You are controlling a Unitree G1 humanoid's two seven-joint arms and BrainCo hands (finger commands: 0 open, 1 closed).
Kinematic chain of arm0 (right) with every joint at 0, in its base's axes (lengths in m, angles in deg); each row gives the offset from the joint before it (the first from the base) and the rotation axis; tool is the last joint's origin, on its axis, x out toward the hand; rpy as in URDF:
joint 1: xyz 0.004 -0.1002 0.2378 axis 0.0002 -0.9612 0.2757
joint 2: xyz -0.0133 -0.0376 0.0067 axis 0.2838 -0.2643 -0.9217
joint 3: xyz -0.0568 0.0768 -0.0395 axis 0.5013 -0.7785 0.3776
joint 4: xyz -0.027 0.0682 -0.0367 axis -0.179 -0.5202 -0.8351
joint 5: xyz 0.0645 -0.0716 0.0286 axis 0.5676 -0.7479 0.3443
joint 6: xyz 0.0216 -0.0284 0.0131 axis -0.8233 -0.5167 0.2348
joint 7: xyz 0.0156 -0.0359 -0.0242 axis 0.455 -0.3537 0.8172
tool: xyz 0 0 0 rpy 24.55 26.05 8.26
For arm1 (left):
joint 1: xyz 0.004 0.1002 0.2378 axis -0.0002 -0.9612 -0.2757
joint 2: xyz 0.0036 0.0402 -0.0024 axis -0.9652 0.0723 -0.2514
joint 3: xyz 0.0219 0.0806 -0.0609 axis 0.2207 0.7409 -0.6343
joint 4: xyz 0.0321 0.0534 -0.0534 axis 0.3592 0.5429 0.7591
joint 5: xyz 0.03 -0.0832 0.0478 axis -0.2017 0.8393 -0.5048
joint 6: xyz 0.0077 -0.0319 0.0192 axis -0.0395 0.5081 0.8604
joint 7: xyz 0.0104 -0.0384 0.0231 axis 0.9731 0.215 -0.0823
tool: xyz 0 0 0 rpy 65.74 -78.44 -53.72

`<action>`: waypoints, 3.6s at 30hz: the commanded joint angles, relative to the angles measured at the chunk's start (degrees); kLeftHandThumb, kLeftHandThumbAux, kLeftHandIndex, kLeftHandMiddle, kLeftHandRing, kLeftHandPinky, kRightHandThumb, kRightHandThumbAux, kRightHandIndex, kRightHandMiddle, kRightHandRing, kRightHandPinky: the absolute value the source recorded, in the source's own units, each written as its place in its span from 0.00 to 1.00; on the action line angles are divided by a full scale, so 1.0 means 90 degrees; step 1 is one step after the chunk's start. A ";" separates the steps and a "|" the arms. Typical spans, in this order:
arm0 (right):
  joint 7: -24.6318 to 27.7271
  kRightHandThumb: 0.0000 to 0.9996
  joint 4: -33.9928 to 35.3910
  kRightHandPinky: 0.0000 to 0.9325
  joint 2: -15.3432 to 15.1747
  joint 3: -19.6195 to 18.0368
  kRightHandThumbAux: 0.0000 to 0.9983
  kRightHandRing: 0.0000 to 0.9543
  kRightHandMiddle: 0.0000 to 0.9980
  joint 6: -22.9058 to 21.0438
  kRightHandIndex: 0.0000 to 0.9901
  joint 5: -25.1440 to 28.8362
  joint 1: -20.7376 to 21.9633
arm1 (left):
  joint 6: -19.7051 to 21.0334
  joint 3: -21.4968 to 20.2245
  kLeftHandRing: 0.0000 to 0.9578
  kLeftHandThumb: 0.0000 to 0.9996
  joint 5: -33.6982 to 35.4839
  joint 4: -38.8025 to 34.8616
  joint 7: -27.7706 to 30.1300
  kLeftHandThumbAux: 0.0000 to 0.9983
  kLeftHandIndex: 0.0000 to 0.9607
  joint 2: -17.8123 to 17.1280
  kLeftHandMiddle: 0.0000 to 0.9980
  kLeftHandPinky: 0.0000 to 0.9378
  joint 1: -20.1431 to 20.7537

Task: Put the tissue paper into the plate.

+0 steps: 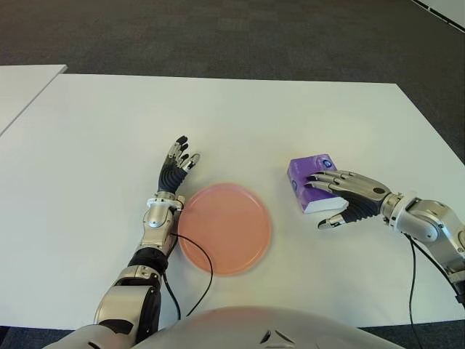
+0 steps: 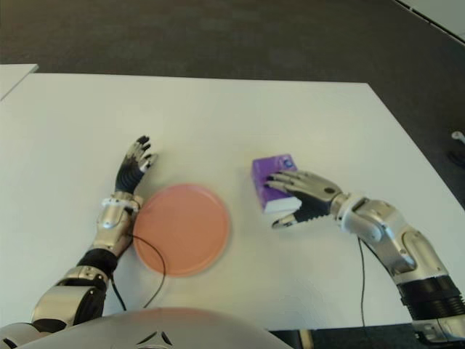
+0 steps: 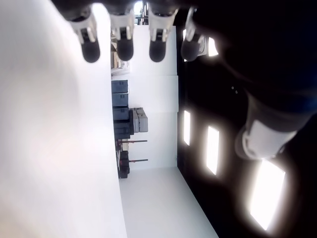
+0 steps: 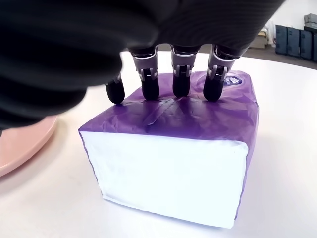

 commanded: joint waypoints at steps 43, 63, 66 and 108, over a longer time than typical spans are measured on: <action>-0.0960 0.12 0.0003 0.00 0.0282 -0.1215 0.27 0.00 0.00 -0.0274 0.00 0.0614 -0.0148 | 0.0143 0.0024 0.00 0.00 -0.0116 0.0591 -0.0072 0.57 0.00 -0.0031 0.00 0.00 -0.0479; -0.0516 0.26 0.1721 0.00 0.0869 -0.1446 0.32 0.00 0.00 -0.1255 0.00 0.0786 -0.0243 | 0.0181 0.0013 0.00 0.00 -0.0103 0.0524 -0.0094 0.58 0.00 0.0014 0.00 0.00 -0.0505; -0.0440 0.25 0.1772 0.00 0.0827 -0.1422 0.33 0.00 0.00 -0.1256 0.00 0.0690 -0.0249 | 0.0188 0.0027 0.00 0.00 -0.0125 0.0513 -0.0100 0.58 0.00 0.0000 0.00 0.00 -0.0517; 0.0293 0.26 0.1406 0.00 0.0769 -0.1503 0.28 0.00 0.00 -0.1608 0.00 0.0911 -0.0050 | 0.0078 0.0012 0.00 0.00 -0.0152 0.0646 -0.0176 0.57 0.00 -0.0025 0.00 0.00 -0.0570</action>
